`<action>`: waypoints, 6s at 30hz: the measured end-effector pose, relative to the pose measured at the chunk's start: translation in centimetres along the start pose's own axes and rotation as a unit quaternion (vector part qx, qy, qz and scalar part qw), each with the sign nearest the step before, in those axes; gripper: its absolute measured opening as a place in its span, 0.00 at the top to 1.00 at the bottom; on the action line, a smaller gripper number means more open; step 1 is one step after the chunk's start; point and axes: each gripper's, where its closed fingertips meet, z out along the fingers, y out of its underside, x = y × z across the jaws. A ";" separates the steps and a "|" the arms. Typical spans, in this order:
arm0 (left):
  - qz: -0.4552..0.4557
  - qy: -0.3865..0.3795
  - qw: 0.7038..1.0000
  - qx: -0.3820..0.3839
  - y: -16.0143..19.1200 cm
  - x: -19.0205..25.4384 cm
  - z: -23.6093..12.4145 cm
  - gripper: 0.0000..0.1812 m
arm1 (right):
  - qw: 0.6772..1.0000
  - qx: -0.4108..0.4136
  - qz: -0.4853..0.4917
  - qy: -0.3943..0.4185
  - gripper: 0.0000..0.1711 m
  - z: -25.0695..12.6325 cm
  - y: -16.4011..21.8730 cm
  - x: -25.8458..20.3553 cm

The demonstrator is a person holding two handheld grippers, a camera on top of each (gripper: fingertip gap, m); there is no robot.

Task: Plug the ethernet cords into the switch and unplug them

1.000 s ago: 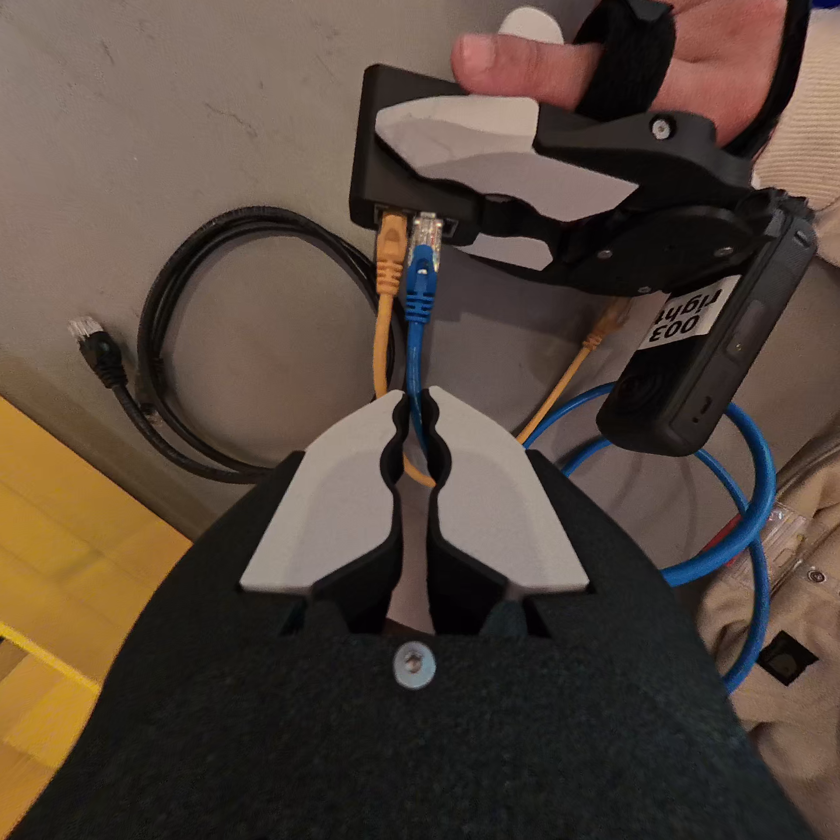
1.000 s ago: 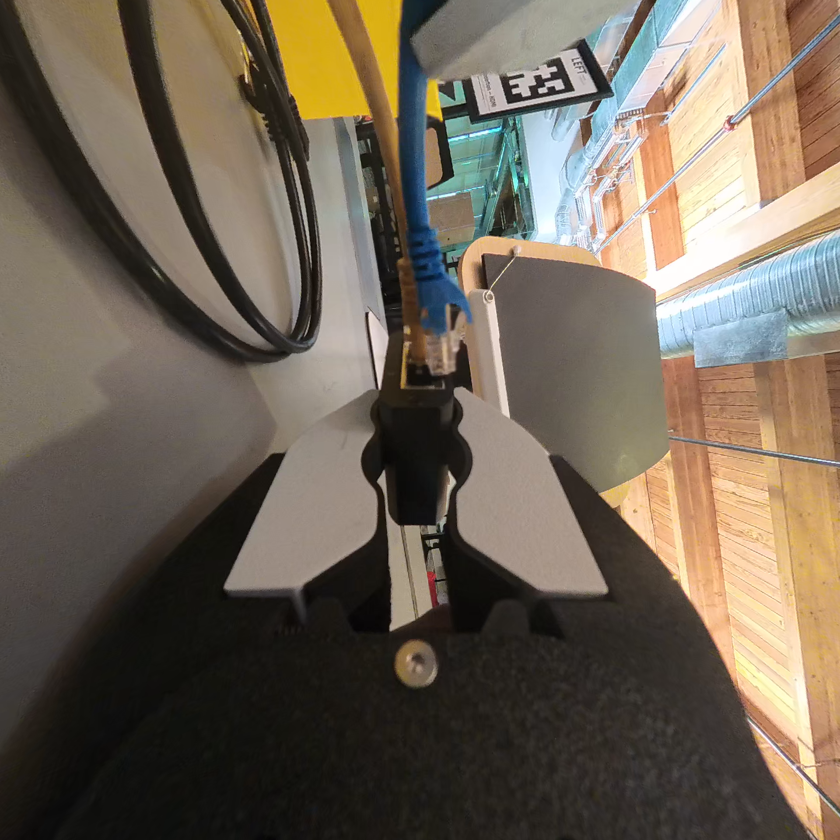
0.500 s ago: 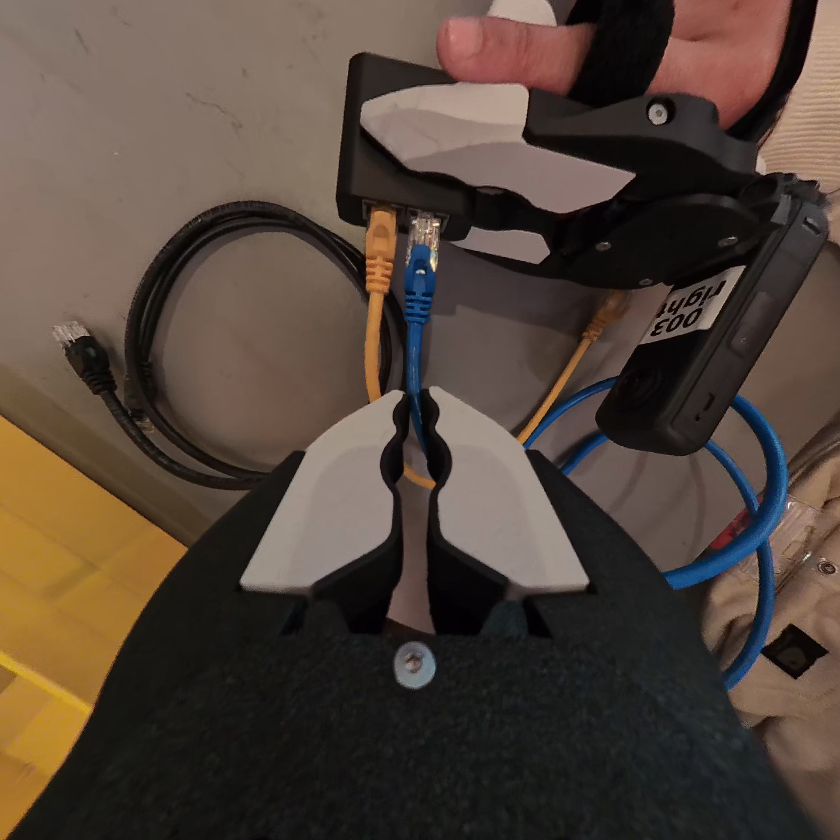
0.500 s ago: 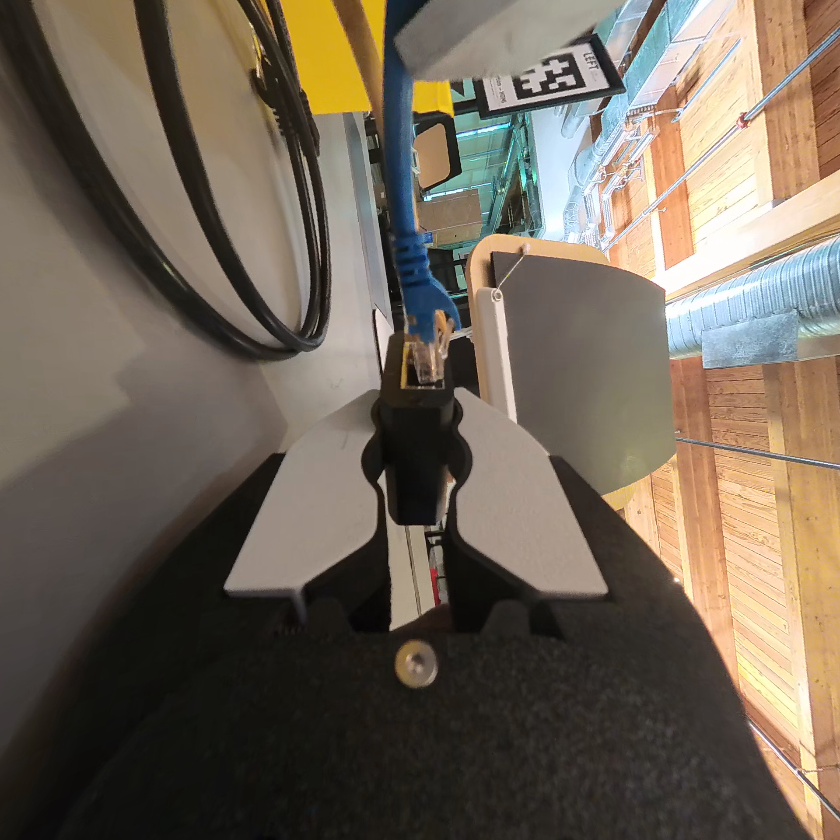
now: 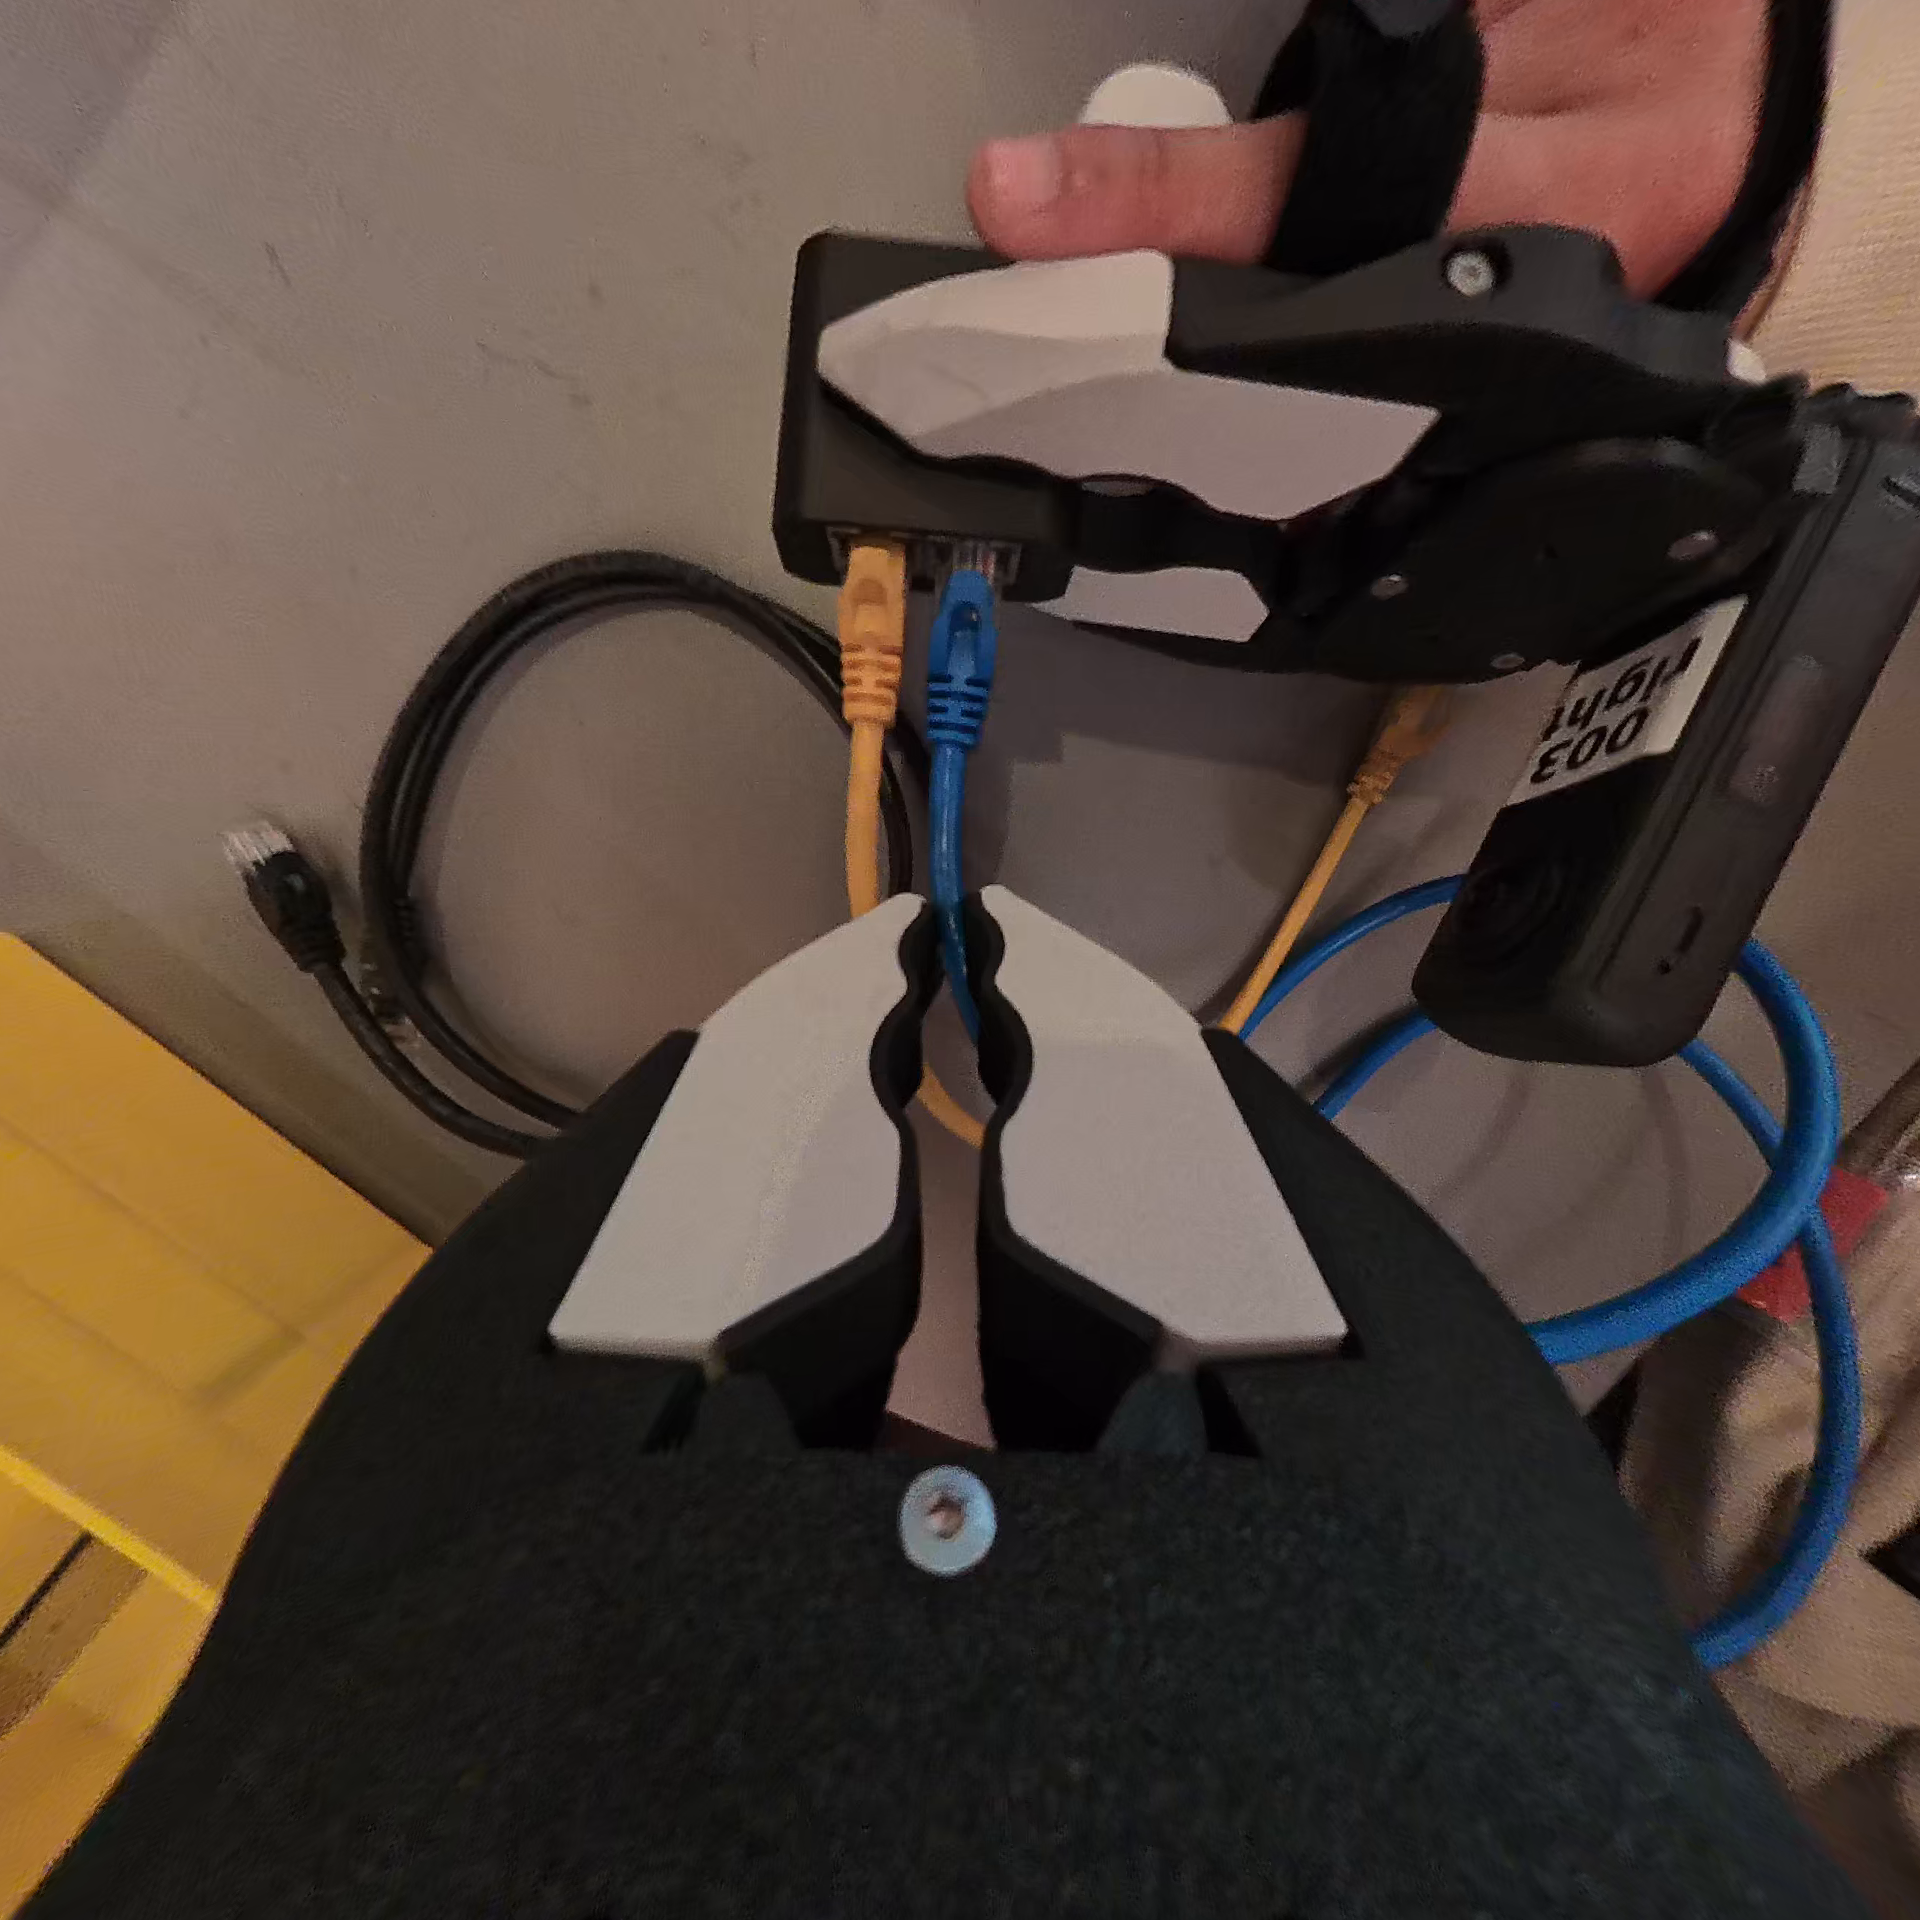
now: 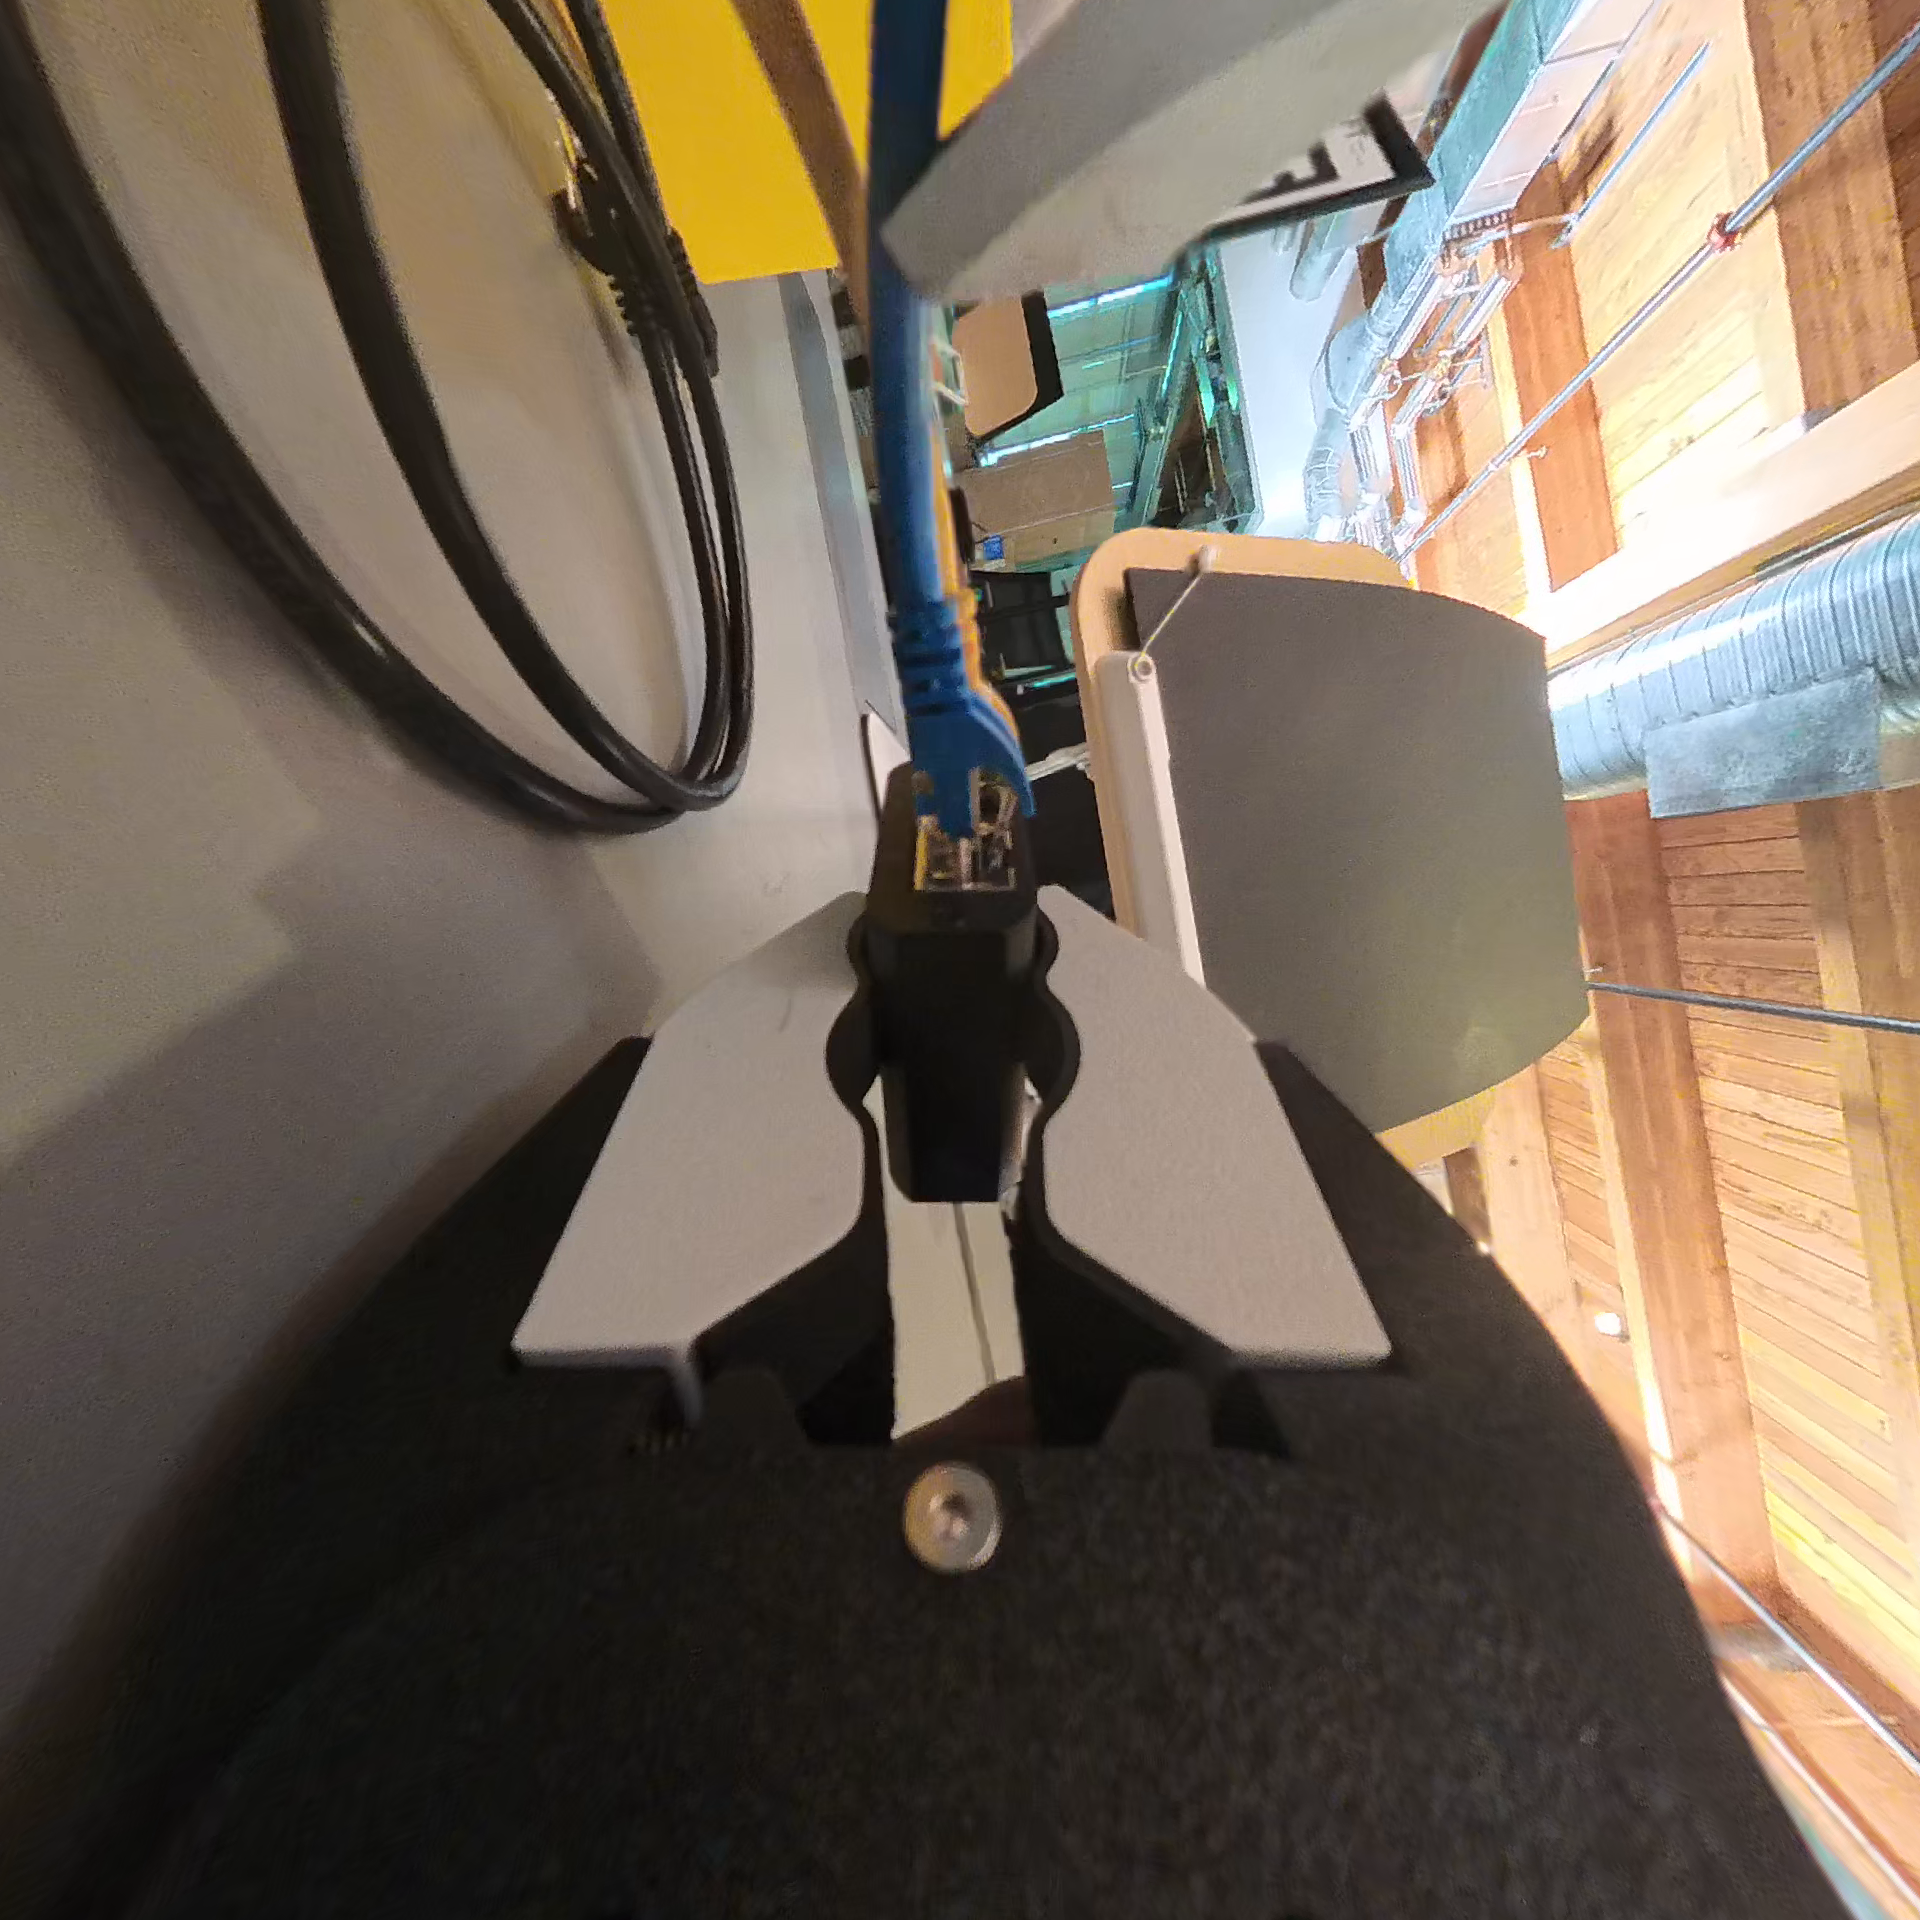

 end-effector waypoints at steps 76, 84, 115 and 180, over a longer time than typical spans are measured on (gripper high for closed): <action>-0.028 -0.144 0.920 0.364 0.3 3.7 -3.0 0.97 | 0.991 0.120 0.062 0.007 0.86 -2.9 -5.1 1.1; -0.019 -0.170 0.918 0.358 0.1 3.6 -3.1 0.97 | 0.991 0.110 0.078 0.003 0.87 -3.1 -5.1 1.2; -0.098 0.535 0.648 0.533 -0.6 9.4 -14.7 0.97 | 0.804 0.373 0.416 -0.204 0.68 -13.6 -10.4 11.1; -0.173 -0.172 0.944 0.222 2.1 -2.5 3.9 0.84 | 0.988 0.022 0.139 -0.061 0.86 -5.8 0.6 0.9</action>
